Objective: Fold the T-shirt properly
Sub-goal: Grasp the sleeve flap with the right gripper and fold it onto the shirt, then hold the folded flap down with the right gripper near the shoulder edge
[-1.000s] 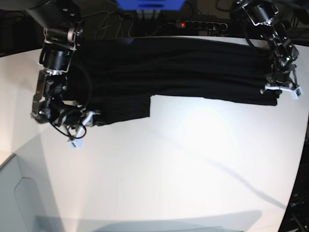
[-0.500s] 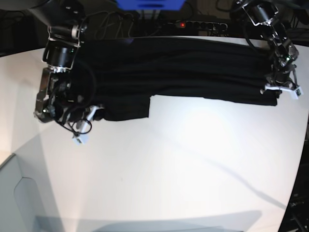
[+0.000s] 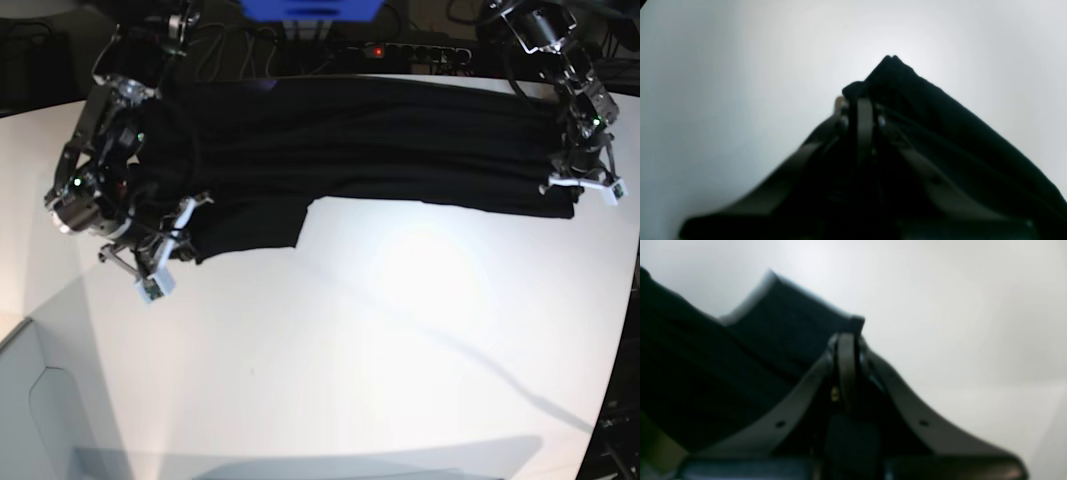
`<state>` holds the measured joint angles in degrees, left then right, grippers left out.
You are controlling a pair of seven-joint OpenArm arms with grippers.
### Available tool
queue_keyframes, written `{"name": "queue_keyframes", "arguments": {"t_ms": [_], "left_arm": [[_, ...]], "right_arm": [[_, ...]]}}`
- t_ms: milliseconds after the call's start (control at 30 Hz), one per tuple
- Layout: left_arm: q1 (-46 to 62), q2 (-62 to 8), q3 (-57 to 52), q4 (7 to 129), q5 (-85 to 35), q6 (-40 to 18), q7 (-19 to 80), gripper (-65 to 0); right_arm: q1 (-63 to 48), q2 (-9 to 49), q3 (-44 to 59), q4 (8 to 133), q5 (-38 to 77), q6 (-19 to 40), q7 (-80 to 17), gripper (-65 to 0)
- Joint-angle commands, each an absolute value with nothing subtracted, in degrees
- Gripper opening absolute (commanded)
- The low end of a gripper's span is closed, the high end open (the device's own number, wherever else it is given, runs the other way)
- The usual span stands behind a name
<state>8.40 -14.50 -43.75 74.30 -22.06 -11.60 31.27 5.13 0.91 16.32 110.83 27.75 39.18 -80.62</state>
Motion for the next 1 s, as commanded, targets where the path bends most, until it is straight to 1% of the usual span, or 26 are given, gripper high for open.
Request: {"name": "queue_keyframes", "arguments": {"t_ms": [0,133,433,567,733,867,967], "left_arm": [[8.04,-15.43,-44.0,75.12,-22.2,-11.47,30.81,-65.0],[8.04,-15.43,-44.0,75.03,-22.2,-11.47,30.81,-65.0],[7.87,-15.43,-43.82,74.33,-22.2,-11.47,30.81,-65.0],[7.6,-15.43,-43.91,71.96,-22.29,-11.47,30.81,-65.0],[7.6,-15.43,-43.91,71.43,-22.37,-11.47,30.73,-65.0],[7.6,-15.43,-43.91,71.52,-22.46,-11.47,30.73,-65.0],[7.6,-15.43,-43.91,71.52,-22.46,-11.47,30.73,-65.0]], "right_arm": [[4.79,0.66,16.4,113.45,28.44,40.0,-80.0,-65.0],[0.57,-0.4,16.31,116.26,28.97,40.0,-80.0,-65.0],[-8.84,-0.22,15.87,116.26,39.08,40.0,-80.0,-65.0],[-12.7,-0.22,11.91,116.35,42.77,40.0,-80.0,-65.0],[-16.48,-0.31,3.56,116.44,42.86,40.0,-80.0,-65.0],[-16.92,-0.4,-3.65,116.44,42.86,40.0,-80.0,-65.0],[-16.92,-0.22,-7.08,116.35,42.77,40.0,-80.0,-65.0]]}}
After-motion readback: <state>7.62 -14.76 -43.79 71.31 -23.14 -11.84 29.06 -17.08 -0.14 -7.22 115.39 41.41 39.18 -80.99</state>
